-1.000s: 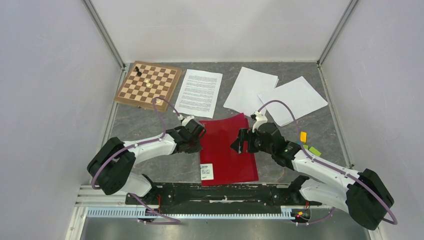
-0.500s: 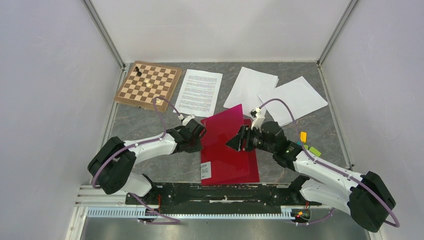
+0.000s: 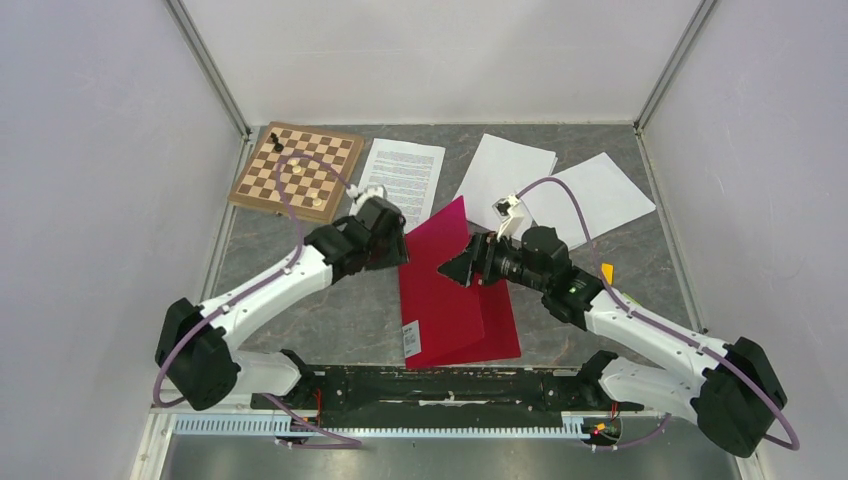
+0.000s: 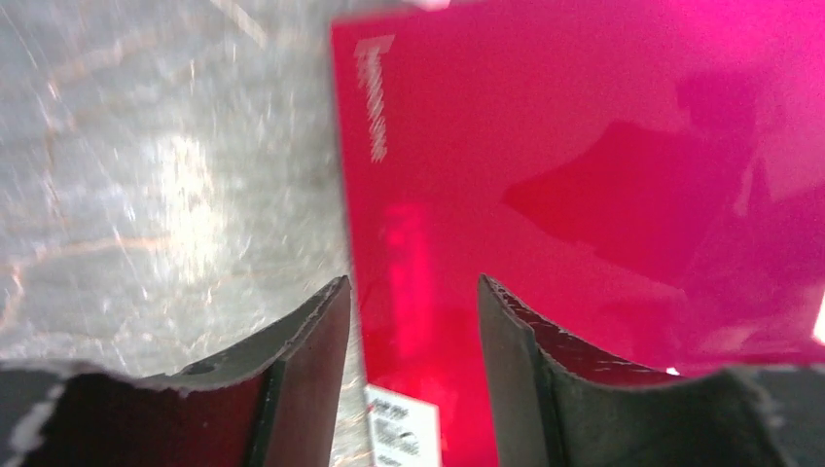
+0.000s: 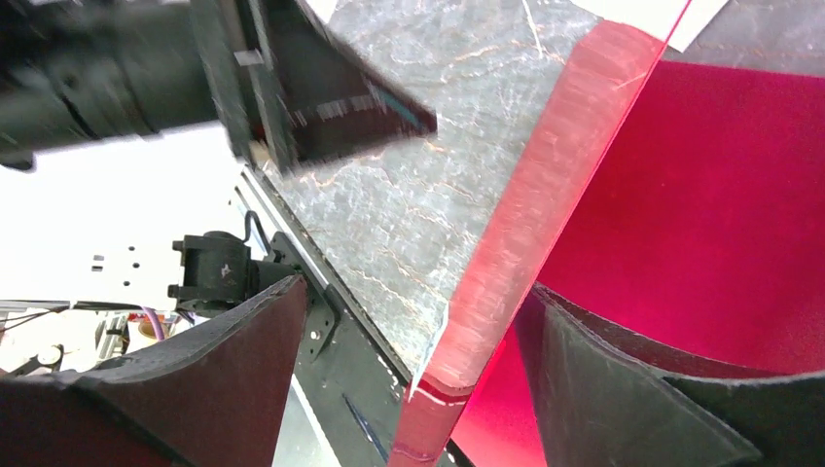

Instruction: Put the files into the folder

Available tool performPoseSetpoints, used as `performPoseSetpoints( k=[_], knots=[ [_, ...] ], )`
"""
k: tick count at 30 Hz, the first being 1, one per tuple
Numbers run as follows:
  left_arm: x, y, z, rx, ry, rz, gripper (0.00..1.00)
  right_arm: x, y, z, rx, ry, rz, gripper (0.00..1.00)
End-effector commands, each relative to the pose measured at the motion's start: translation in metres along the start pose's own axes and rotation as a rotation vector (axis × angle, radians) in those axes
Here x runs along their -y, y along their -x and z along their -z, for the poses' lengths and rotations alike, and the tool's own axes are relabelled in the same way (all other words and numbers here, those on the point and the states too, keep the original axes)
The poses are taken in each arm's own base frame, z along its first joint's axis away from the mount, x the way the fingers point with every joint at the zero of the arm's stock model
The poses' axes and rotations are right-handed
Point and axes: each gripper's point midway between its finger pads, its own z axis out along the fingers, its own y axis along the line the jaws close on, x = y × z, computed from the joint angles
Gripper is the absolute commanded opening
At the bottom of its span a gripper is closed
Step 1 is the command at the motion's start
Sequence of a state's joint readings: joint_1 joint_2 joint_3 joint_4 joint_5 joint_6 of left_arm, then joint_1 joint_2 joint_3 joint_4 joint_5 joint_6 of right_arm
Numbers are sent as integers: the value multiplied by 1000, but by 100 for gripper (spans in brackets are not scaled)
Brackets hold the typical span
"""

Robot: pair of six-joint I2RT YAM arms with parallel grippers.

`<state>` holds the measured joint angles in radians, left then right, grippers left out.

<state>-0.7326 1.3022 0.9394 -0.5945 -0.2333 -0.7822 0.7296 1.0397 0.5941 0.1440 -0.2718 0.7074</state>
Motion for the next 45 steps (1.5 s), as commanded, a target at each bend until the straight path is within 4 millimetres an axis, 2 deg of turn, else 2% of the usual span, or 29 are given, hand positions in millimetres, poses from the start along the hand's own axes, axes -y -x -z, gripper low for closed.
performPoseSetpoints(
  k=[1,2,5,8,10,17,30,36,40,45],
  knots=[
    [22,81,39,141,-67,18,59,-37,32,-4,85,120,45,80],
    [32,99,47,166,-90,22,60,-39,33,-5,87,127,41,80],
    [57,132,56,194,-117,4,64,-48,33,-10,91,161,33,77],
    [75,150,54,192,-132,-15,68,-57,34,-13,99,192,33,76],
    [83,152,49,170,-140,-30,69,-63,34,-16,99,207,37,76],
    [92,143,30,115,-138,-80,73,-67,27,-24,92,212,52,74],
    [102,133,31,111,-140,-157,75,-65,22,-33,81,192,66,73],
    [101,121,17,101,-74,-204,70,-64,23,-34,81,178,75,73],
    [97,121,13,122,-18,-223,66,-65,22,-34,78,179,80,73],
    [91,121,7,126,26,-228,53,-66,21,-35,76,177,86,73]
  ],
)
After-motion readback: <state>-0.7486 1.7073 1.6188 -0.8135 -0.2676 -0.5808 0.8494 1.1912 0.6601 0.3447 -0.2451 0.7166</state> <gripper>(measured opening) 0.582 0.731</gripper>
